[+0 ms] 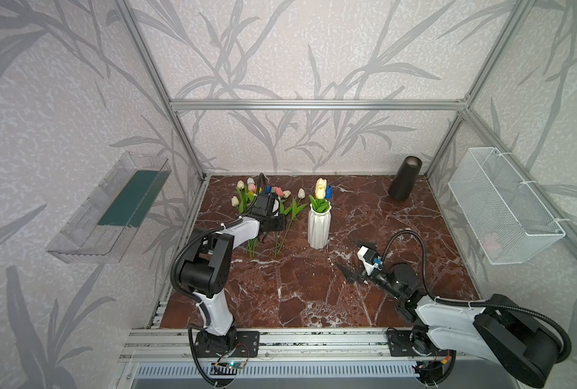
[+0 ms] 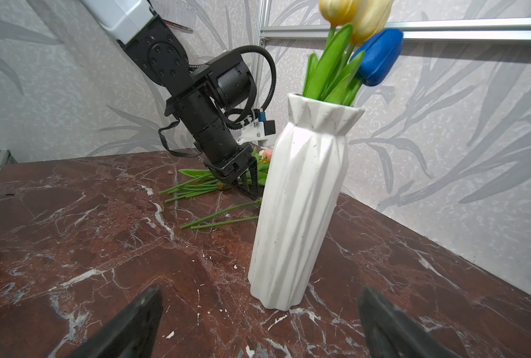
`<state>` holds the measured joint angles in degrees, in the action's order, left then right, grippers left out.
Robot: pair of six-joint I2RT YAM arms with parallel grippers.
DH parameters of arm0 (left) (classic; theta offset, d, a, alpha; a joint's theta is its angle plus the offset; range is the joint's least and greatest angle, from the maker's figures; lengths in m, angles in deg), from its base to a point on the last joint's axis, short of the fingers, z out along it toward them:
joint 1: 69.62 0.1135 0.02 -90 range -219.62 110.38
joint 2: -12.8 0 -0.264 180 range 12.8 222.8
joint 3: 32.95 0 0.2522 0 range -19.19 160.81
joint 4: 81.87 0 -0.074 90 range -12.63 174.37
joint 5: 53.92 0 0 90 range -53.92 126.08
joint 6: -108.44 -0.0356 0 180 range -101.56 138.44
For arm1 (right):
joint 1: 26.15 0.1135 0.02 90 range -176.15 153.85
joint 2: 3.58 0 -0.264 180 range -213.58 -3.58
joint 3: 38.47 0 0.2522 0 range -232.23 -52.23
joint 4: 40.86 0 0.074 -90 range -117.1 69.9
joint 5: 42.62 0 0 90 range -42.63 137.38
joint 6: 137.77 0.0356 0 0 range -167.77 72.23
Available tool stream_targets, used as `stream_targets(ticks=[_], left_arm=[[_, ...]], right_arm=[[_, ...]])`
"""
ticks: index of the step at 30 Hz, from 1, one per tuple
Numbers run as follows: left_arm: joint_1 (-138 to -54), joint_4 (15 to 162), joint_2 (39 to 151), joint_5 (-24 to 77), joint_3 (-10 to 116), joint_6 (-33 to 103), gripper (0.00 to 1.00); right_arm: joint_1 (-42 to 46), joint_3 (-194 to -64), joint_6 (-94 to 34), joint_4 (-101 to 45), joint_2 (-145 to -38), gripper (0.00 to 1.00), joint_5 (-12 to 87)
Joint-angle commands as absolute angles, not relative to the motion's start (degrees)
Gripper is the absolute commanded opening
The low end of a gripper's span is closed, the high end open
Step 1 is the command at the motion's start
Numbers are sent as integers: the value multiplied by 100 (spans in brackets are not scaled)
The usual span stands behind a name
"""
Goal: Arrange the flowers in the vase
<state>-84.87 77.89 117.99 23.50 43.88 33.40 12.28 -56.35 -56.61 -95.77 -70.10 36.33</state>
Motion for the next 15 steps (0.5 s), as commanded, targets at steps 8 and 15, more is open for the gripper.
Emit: stream_targets(ticks=[8, 15], left_arm=[[-8492, 6337, 12585, 2896, 5307, 3228, 30], [-8491, 6164, 12415, 2869, 5442, 3103, 9]], right_arm=[[1269, -5777, -5725, -9652, -6950, 99, 3639], [1269, -5765, -5732, -9642, -6925, 99, 3668]])
